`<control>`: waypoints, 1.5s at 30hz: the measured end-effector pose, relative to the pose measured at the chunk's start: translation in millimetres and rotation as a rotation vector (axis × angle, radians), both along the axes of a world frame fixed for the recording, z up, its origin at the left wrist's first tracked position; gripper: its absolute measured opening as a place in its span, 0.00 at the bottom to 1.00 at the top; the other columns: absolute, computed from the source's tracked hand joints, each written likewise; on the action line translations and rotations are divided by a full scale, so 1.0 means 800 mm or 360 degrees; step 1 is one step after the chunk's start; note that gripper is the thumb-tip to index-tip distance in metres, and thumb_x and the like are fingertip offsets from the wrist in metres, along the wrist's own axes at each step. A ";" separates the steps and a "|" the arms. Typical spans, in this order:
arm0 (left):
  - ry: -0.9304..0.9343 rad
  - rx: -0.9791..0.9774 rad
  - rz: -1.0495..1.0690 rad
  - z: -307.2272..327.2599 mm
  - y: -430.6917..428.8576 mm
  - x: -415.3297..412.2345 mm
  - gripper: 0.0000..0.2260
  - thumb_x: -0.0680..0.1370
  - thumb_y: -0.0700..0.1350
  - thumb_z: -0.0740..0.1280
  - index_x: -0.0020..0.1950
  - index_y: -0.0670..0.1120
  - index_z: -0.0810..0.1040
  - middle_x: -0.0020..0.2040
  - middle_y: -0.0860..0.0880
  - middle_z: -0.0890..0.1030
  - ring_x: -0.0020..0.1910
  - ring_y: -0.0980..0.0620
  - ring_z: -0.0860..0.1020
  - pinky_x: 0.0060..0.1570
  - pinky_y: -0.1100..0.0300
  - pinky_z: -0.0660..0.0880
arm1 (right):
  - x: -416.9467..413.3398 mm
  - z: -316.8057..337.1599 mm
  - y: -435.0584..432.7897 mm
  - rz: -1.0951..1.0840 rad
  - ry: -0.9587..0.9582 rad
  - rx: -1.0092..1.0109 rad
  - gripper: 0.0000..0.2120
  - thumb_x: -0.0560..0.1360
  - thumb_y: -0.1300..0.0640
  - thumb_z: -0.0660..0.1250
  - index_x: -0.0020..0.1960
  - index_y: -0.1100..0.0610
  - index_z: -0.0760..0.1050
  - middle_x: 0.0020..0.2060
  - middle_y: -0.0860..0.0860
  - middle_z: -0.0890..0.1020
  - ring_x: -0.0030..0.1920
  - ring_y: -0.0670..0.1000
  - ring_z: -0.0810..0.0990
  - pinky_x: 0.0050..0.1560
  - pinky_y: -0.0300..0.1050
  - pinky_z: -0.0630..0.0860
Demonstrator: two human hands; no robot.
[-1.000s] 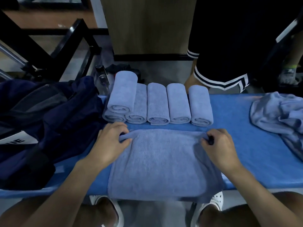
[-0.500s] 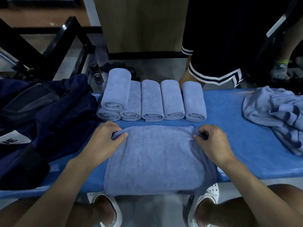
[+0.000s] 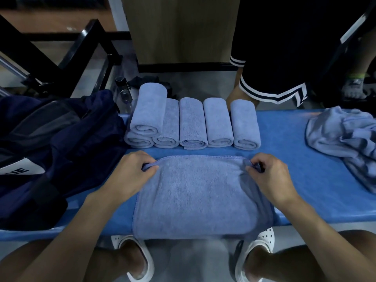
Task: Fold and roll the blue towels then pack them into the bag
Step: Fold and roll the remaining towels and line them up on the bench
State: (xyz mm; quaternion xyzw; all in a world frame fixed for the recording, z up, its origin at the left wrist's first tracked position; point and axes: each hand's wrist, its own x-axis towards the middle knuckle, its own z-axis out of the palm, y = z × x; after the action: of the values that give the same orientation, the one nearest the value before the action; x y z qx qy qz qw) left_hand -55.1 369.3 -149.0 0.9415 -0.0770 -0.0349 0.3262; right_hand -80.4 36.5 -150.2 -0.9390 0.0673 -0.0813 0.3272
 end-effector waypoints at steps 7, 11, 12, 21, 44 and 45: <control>0.0058 -0.0085 -0.0021 0.004 0.007 -0.004 0.09 0.75 0.38 0.72 0.35 0.40 0.80 0.40 0.48 0.78 0.41 0.53 0.76 0.41 0.62 0.71 | -0.001 -0.002 -0.009 -0.0179 0.0101 0.0403 0.10 0.72 0.62 0.73 0.36 0.52 0.77 0.32 0.52 0.79 0.34 0.49 0.75 0.38 0.39 0.72; 0.0069 -0.0300 0.0063 0.025 0.014 -0.012 0.09 0.73 0.38 0.75 0.35 0.49 0.83 0.41 0.51 0.80 0.39 0.59 0.78 0.41 0.69 0.72 | -0.010 0.016 -0.010 -0.0235 0.0061 0.0890 0.08 0.72 0.66 0.73 0.37 0.56 0.80 0.32 0.47 0.81 0.33 0.42 0.76 0.39 0.31 0.74; 0.0051 -0.0349 0.0065 0.033 0.016 -0.014 0.11 0.72 0.37 0.76 0.35 0.52 0.83 0.41 0.51 0.81 0.39 0.60 0.78 0.41 0.71 0.72 | -0.013 0.022 -0.011 -0.0239 0.0042 0.1003 0.08 0.72 0.67 0.73 0.38 0.57 0.80 0.32 0.47 0.81 0.33 0.41 0.77 0.39 0.29 0.74; -0.0096 -0.0325 -0.0094 0.132 0.030 -0.050 0.08 0.76 0.38 0.72 0.36 0.45 0.84 0.43 0.49 0.82 0.40 0.62 0.78 0.45 0.74 0.70 | -0.050 0.102 -0.021 -0.0093 -0.0018 0.1200 0.05 0.73 0.67 0.71 0.43 0.59 0.83 0.37 0.50 0.84 0.38 0.44 0.79 0.39 0.31 0.75; -0.0535 -0.0631 -0.0039 0.278 0.024 -0.132 0.09 0.68 0.35 0.78 0.37 0.49 0.86 0.41 0.51 0.85 0.38 0.58 0.82 0.43 0.70 0.77 | -0.110 0.249 -0.038 0.0091 -0.0423 0.1035 0.15 0.75 0.71 0.67 0.46 0.51 0.74 0.37 0.50 0.79 0.35 0.43 0.75 0.34 0.32 0.70; -0.0541 -0.0617 -0.0038 0.278 0.024 -0.132 0.10 0.68 0.34 0.78 0.38 0.50 0.86 0.41 0.50 0.85 0.38 0.56 0.82 0.43 0.68 0.77 | -0.110 0.251 -0.038 0.0145 -0.0398 0.1031 0.17 0.76 0.72 0.65 0.47 0.49 0.74 0.39 0.51 0.78 0.37 0.45 0.75 0.36 0.34 0.70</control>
State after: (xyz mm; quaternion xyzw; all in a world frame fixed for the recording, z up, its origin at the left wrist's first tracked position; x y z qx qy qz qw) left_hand -160.4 388.6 73.2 0.8528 -0.1470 0.1356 0.4824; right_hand -168.6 5.9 50.4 -0.7713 0.0070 -0.1555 0.6171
